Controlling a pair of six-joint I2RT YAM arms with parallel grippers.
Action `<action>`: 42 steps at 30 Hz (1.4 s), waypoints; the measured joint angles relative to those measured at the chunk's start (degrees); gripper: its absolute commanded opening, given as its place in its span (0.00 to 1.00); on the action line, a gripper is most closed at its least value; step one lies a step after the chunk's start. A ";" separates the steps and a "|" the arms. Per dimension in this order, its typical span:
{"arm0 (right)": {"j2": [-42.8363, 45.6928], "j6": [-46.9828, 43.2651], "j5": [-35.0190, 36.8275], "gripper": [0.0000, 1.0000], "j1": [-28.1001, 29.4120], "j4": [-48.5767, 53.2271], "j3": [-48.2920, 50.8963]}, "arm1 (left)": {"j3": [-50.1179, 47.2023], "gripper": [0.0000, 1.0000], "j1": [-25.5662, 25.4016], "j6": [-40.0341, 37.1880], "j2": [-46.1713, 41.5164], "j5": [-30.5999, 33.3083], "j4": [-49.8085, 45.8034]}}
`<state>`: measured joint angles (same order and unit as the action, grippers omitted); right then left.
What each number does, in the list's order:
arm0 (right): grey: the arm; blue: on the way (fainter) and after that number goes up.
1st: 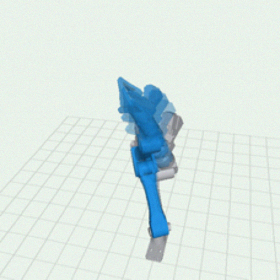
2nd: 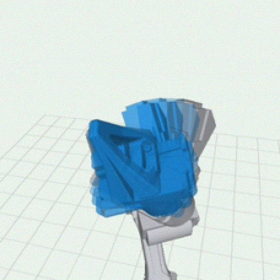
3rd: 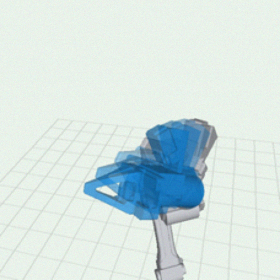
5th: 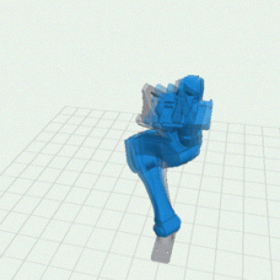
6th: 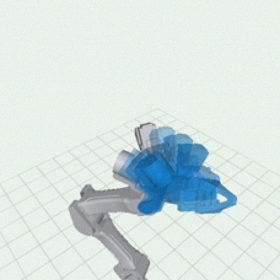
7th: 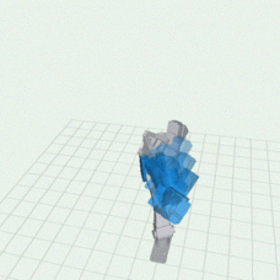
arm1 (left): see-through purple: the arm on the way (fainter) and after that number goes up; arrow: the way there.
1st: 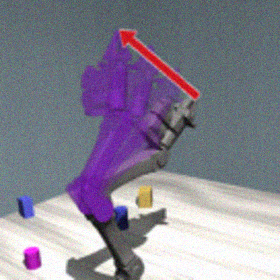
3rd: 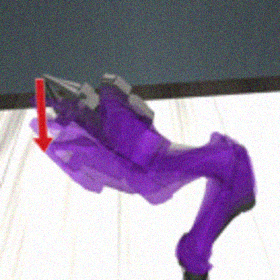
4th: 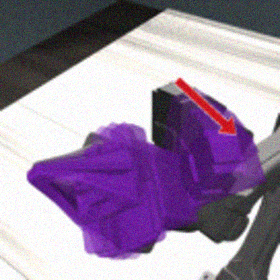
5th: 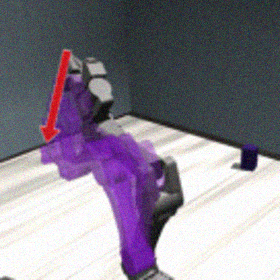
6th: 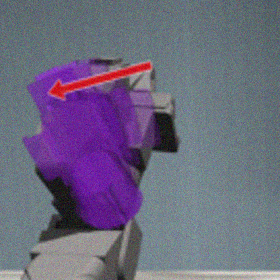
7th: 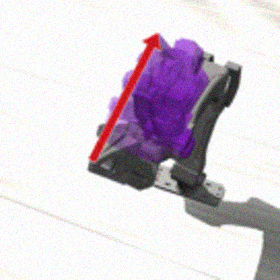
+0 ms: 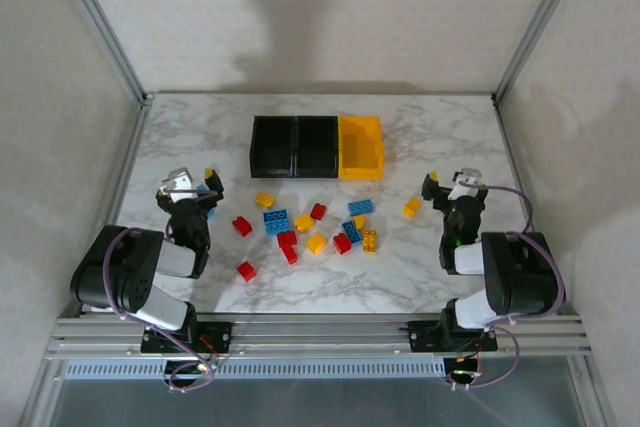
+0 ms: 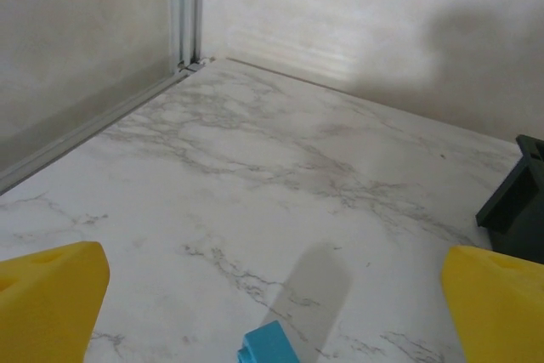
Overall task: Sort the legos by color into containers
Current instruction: Pick up the lego from the center of the table.
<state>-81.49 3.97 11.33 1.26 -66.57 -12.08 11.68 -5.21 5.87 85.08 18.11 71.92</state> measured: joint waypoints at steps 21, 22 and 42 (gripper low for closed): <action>24.02 34.12 -6.97 0.72 -5.60 61.81 -30.21 | 25.40 0.83 5.27 30.80 -24.70 -14.43 -57.20; 23.58 33.70 -9.22 0.71 -5.60 64.96 -31.50 | 25.99 0.82 4.85 31.43 -24.72 -16.74 -59.98; 15.76 26.36 -16.59 0.72 16.98 92.15 -37.70 | 24.09 0.76 -23.32 39.91 -25.55 -30.67 -77.66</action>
<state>-65.73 30.33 -5.26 18.24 25.58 -49.78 35.77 -28.53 45.78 59.53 -12.56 -5.74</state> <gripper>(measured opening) 0.704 0.757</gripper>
